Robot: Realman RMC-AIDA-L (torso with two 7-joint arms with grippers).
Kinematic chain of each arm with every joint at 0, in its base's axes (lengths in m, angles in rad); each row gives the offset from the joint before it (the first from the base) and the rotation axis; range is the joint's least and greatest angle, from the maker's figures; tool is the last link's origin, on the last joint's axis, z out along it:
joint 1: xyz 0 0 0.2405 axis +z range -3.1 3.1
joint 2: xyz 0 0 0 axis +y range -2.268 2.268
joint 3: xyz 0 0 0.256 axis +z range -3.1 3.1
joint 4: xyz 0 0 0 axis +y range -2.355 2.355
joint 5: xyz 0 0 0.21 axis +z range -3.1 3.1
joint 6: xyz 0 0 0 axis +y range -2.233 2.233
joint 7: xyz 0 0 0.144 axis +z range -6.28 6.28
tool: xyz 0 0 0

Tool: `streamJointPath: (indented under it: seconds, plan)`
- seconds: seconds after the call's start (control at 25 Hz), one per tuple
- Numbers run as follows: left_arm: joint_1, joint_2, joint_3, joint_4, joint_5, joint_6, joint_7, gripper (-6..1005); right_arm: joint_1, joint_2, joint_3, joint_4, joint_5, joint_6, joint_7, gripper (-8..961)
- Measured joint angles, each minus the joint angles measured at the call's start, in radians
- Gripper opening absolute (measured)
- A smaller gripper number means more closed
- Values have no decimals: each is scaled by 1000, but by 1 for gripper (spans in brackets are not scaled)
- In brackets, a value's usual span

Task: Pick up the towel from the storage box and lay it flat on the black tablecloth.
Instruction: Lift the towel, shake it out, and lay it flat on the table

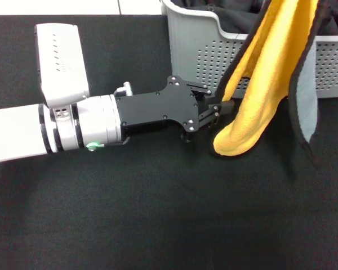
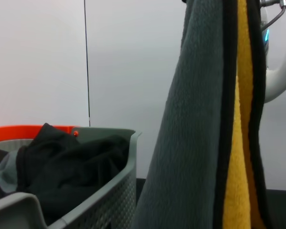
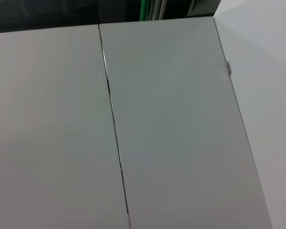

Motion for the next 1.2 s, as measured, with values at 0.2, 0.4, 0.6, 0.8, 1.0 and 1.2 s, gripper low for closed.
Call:
streamJointPath:
  seconds: [0.2,0.4,0.6,0.8,1.0,1.2]
  plan:
    - [3,2,0,-1,-7,-1,0,157,-3,-4,0,-1,9,1,0,39]
    - [-1,4,0,-2,-1,1,-6,127,-7,-5,0,-1,10,1,0,40]
    - [0,7,-22,-2,-3,6,-21,96,-23,-3,1,0,5,2,0,42]
    - [6,12,-65,1,-4,50,-33,52,-48,2,-3,6,2,3,-2,43]
    - [9,48,-123,21,8,184,-66,1,-89,6,-12,-1,1,16,6,44]
    - [13,114,-209,112,12,364,-160,2,-181,37,-21,-44,13,27,36,46]
